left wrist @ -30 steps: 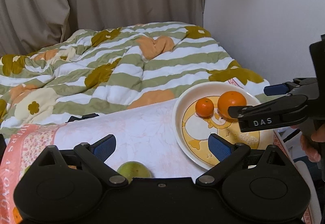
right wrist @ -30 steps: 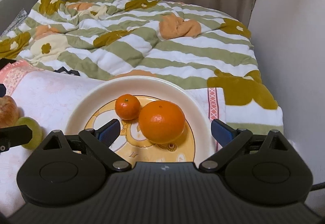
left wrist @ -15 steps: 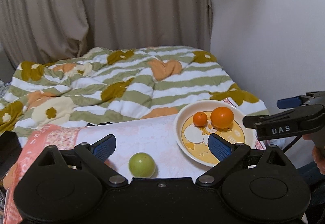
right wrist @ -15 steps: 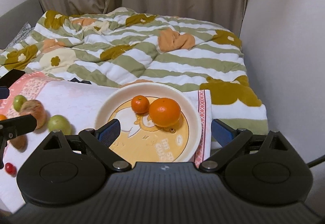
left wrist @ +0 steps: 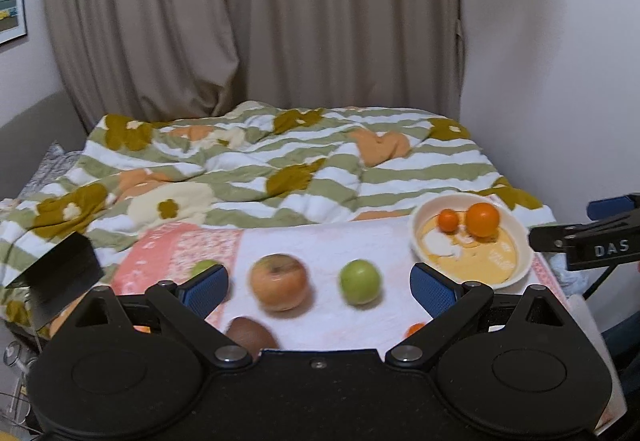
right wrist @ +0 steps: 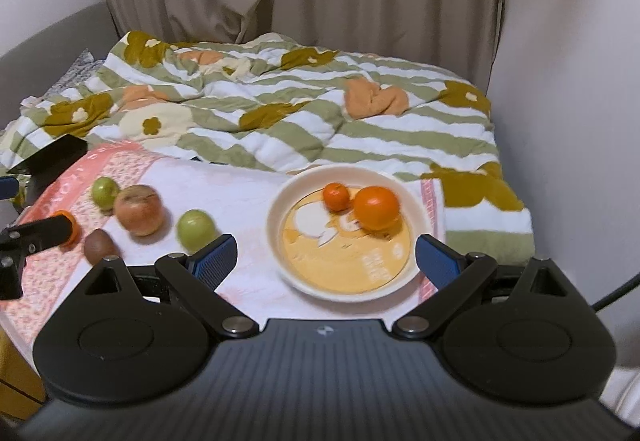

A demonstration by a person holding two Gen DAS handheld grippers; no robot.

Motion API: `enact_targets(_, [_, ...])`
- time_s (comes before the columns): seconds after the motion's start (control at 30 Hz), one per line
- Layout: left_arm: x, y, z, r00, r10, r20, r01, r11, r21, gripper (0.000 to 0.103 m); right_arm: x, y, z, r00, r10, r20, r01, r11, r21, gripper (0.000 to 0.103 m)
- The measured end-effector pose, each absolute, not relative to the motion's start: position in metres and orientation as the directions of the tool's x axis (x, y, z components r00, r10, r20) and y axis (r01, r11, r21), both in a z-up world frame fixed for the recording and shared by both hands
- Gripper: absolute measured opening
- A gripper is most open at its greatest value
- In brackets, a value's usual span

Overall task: Organize fruits
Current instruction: 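Withdraw both tools from the bowl back toward the remaining fruits, then grasp the orange on the pink runner with the left tool while the right tool grasps the kiwi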

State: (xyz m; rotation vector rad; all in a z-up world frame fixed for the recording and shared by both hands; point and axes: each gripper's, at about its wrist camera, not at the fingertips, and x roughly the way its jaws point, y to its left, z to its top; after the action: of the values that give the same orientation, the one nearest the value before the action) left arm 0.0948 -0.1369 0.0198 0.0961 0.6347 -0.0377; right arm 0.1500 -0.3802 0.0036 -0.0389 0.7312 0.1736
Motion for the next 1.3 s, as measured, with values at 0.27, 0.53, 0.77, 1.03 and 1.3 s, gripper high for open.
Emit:
enact_targets(0.27, [0.08,-0.064,0.014,0.801,0.022,-0.598,0.034,0.996,0.083,0.1,0.12,-0.331,0.007,0.732,0.139,-0.667,-0.13,0.989,0.064,0.103])
enact_targets(0.53, [0.088,0.004,0.002,0.774,0.013,-0.633,0.058,0.994,0.09,0.1,0.102,-0.268,-0.003,0.717,0.108,-0.689,-0.076,0.994,0.076,0.103])
enact_targets(0.77, [0.108,0.045,-0.019,0.743,-0.016,-0.669,0.113,0.989,0.101,0.1,0.099,-0.215,-0.025,0.694,0.104,-0.713,-0.049,0.994,0.098,0.103])
enact_targets(1.03, [0.139,0.073,-0.052,0.692,-0.062,-0.719,0.183,0.979,0.091,0.099,0.109,-0.167,-0.057,0.675,0.088,-0.733,-0.04,0.996,0.083,0.103])
enact_targets(1.3, [0.173,0.081,-0.084,0.635,-0.103,-0.766,0.214,0.976,0.047,0.099,0.132,-0.136,-0.089,0.655,0.121,-0.746,-0.127,0.991,0.05,0.103])
